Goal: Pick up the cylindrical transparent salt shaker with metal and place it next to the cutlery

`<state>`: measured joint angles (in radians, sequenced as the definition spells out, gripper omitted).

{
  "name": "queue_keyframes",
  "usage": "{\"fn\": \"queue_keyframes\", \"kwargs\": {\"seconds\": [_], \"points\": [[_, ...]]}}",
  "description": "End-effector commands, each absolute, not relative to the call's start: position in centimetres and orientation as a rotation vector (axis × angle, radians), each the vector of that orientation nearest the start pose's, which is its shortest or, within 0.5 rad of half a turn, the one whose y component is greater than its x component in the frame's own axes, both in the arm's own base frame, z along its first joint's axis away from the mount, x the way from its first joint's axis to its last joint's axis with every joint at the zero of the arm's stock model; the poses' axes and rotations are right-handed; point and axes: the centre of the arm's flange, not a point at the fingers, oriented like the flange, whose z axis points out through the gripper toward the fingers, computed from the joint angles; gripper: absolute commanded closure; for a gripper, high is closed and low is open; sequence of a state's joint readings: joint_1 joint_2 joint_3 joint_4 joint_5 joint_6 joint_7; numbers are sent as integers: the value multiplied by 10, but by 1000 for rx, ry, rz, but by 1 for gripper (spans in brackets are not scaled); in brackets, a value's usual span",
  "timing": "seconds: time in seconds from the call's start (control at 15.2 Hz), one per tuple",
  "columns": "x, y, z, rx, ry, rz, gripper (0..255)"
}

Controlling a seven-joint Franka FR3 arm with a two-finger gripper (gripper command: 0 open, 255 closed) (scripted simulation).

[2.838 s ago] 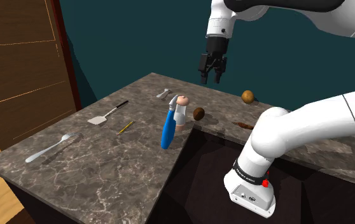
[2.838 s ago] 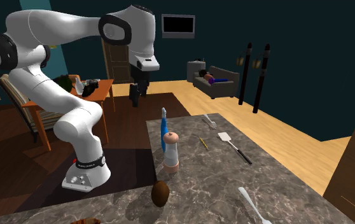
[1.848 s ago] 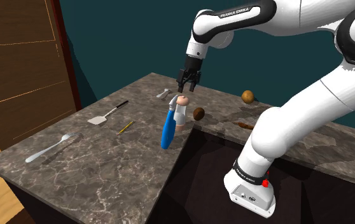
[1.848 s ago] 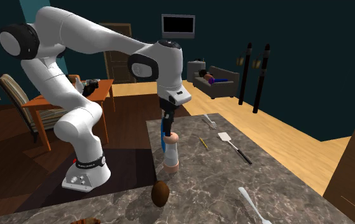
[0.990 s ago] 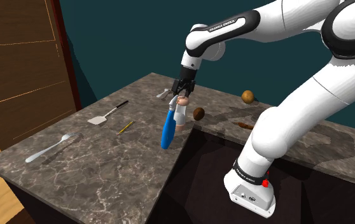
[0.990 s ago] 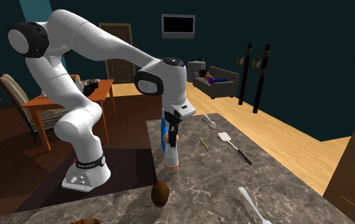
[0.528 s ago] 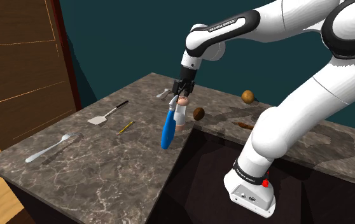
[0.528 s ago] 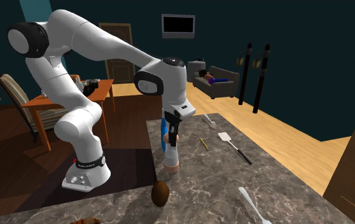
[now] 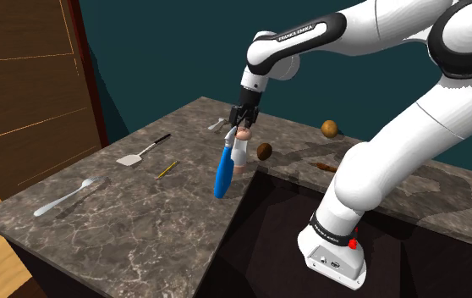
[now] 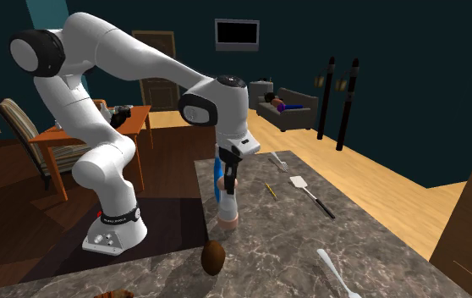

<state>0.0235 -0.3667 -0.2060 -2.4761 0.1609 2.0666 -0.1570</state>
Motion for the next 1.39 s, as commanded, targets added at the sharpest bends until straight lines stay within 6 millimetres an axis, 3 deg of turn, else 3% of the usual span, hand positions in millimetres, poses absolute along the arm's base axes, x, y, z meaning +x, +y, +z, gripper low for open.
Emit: {"fn": "queue_keyframes", "kwargs": {"seconds": [0.0,1.32], "points": [[414,-69,426,-2920,133,26,255],[414,-69,532,-2920,133,26,255]]}}
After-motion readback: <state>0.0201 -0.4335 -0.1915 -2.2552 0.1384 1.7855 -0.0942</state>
